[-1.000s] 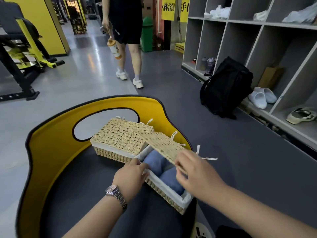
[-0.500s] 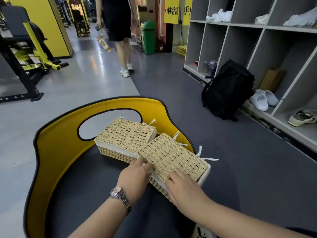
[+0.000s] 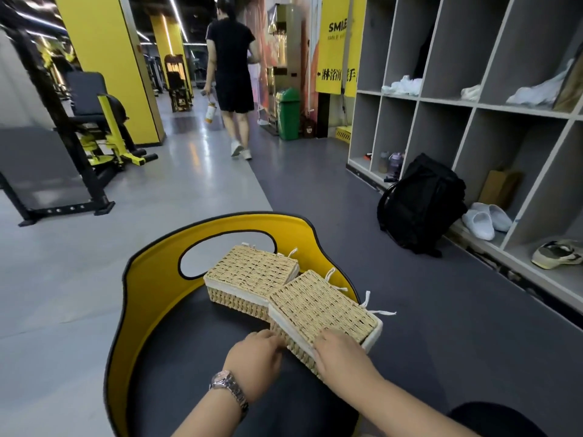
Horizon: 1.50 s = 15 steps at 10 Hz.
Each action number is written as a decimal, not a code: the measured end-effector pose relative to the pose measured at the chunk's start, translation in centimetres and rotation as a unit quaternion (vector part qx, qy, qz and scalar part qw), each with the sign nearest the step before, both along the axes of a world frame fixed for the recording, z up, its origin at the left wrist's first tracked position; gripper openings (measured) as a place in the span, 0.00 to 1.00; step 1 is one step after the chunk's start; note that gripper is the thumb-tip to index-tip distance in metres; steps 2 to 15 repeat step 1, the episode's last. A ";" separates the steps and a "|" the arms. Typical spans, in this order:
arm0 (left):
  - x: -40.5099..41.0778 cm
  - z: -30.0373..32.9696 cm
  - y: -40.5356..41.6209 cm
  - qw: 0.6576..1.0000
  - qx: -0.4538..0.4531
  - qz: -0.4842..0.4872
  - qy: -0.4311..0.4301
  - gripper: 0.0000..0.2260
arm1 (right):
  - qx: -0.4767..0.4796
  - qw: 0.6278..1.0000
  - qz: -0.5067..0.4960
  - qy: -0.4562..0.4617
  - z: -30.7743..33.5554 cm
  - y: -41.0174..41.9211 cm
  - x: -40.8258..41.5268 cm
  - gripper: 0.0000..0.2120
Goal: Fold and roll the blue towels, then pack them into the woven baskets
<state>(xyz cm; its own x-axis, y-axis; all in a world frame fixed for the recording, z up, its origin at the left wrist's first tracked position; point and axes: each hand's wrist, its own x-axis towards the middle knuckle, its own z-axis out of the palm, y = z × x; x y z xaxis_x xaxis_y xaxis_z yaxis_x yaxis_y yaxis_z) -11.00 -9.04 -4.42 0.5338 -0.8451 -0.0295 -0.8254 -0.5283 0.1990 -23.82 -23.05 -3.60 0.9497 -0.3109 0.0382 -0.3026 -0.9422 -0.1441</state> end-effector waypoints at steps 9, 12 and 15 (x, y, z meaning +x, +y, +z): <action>-1.3 2.8 2.2 0.999 -0.045 0.015 -0.015 0.12 | 0.006 0.999 -0.037 -0.034 2.4 0.8 -0.4 0.11; -1.3 2.8 2.2 0.999 -0.045 0.015 -0.015 0.12 | 0.006 0.999 -0.037 -0.034 2.4 0.8 -0.4 0.11; -1.3 2.8 2.2 0.999 -0.045 0.015 -0.015 0.12 | 0.006 0.999 -0.037 -0.034 2.4 0.8 -0.4 0.11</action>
